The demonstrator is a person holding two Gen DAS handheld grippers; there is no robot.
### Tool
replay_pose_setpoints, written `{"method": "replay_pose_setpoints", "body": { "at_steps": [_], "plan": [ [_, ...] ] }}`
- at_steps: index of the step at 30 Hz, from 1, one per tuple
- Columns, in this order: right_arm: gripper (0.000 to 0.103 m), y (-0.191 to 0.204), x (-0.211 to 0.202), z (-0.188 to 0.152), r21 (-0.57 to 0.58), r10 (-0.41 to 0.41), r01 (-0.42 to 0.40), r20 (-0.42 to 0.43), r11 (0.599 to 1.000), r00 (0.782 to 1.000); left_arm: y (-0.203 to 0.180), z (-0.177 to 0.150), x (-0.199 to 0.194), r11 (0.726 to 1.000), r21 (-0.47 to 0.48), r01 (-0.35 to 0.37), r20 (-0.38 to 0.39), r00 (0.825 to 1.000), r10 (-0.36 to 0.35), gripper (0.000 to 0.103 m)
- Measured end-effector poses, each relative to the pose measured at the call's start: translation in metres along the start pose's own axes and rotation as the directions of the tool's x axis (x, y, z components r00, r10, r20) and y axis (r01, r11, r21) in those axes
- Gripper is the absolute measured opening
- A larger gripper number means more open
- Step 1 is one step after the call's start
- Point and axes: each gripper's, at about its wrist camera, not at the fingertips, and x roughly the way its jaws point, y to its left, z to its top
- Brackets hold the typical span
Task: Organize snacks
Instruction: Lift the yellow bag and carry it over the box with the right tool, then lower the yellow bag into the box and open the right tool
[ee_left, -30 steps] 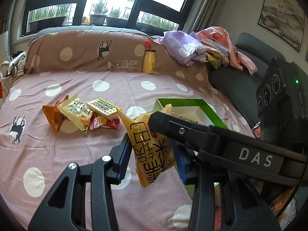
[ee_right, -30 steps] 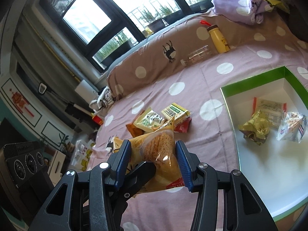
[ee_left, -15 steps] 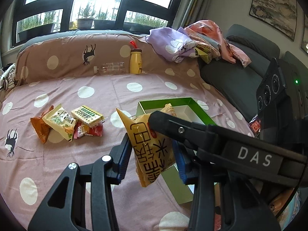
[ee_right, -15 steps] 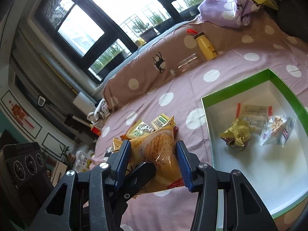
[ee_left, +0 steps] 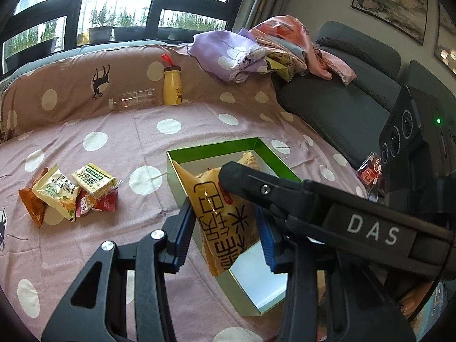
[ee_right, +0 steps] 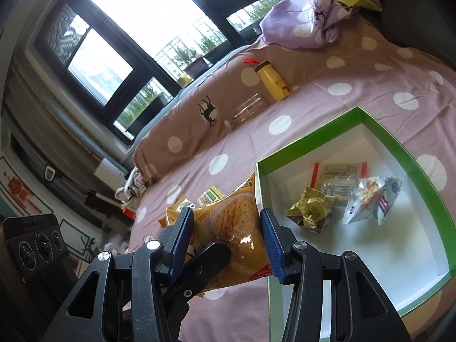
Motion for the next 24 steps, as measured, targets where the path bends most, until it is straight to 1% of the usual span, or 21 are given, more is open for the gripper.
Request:
{"method": "replay_pose_setpoints", "body": {
  "at_steps": [12, 18, 24],
  "plan": [
    [0.051, -0.046, -0.005, 0.01, 0.107, -0.073, 0.072, 0.004, 0.992, 0.997, -0.024, 0.007, 0.043, 0.998, 0.034, 0.059, -0.092, 0.994, -0.056, 0.041],
    [0.051, -0.069, -0.002, 0.015, 0.162, -0.115, 0.114, -0.004, 0.98, 0.993, -0.034, 0.008, 0.066, 0.995, 0.042, 0.089, -0.144, 0.986, -0.082, 0.041],
    [0.051, -0.091, 0.002, 0.015, 0.217, -0.142, 0.144, -0.025, 0.966, 0.99, -0.041, 0.01, 0.09, 0.993, 0.042, 0.107, -0.202, 0.975, -0.096, 0.041]
  ]
}}
